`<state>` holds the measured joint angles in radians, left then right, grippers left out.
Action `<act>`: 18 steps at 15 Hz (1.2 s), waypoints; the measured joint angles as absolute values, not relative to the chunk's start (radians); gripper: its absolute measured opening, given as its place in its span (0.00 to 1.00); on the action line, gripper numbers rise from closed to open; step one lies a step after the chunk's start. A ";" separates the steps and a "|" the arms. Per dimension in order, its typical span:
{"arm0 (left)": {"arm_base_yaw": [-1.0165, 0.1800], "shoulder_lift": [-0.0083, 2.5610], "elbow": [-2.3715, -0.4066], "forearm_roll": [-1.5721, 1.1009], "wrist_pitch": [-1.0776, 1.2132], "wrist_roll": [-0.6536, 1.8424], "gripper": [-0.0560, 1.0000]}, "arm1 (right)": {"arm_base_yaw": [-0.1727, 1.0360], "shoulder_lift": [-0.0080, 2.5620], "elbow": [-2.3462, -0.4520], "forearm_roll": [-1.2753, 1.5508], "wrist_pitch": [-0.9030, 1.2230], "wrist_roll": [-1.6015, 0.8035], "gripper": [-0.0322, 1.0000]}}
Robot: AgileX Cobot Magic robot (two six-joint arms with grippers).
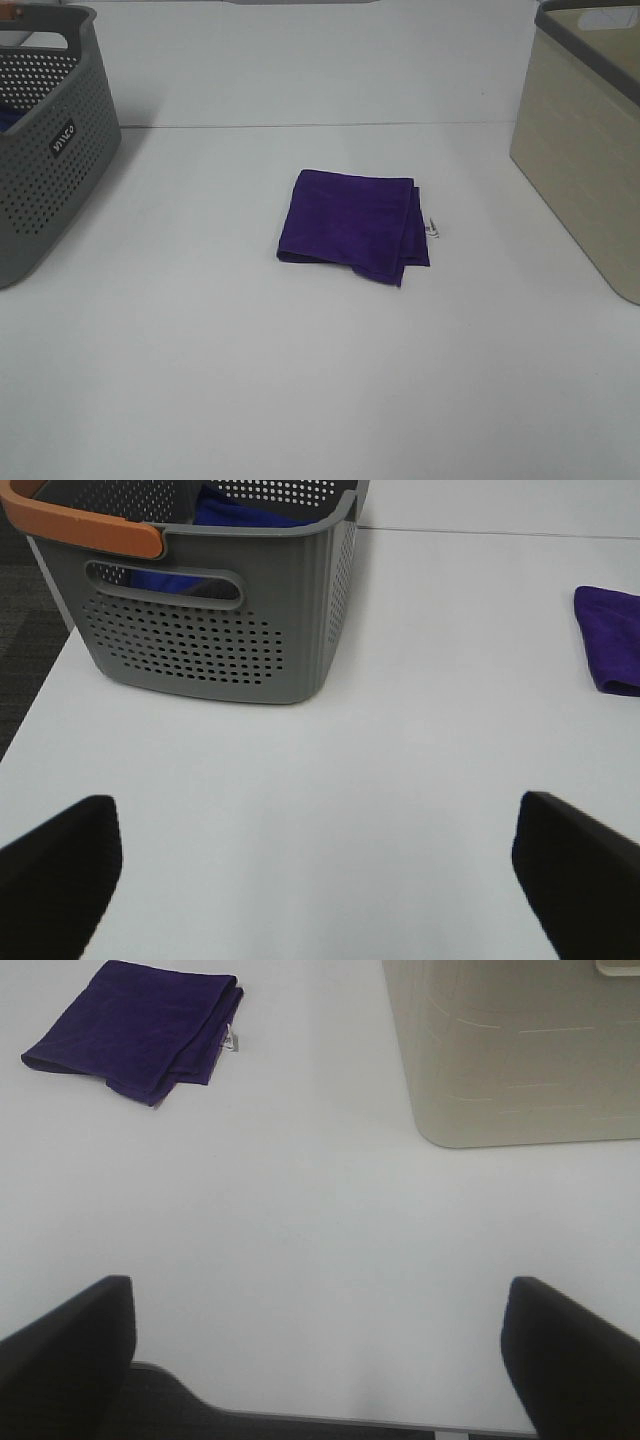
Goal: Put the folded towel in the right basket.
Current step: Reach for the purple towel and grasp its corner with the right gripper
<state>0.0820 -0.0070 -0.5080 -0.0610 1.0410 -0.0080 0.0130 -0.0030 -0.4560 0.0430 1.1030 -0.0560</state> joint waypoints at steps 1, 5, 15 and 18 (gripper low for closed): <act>0.082 -0.007 -0.508 -0.061 1.041 -0.008 0.99 | 0.013 -0.003 -0.456 0.043 1.103 -0.056 0.96; 0.082 -0.007 -0.508 -0.061 1.041 -0.008 0.99 | 0.013 -0.003 -0.456 0.043 1.103 -0.056 0.96; 0.082 -0.007 -0.508 -0.061 1.041 -0.008 0.99 | 0.013 -0.003 -0.456 0.043 1.103 -0.056 0.96; 0.082 -0.007 -0.508 -0.061 1.041 -0.008 0.99 | 0.013 -0.003 -0.456 0.043 1.103 -0.056 0.96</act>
<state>0.0820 -0.0070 -0.5080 -0.0610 1.0410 -0.0080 0.0130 -0.0030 -0.4560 0.0430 1.1030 -0.0560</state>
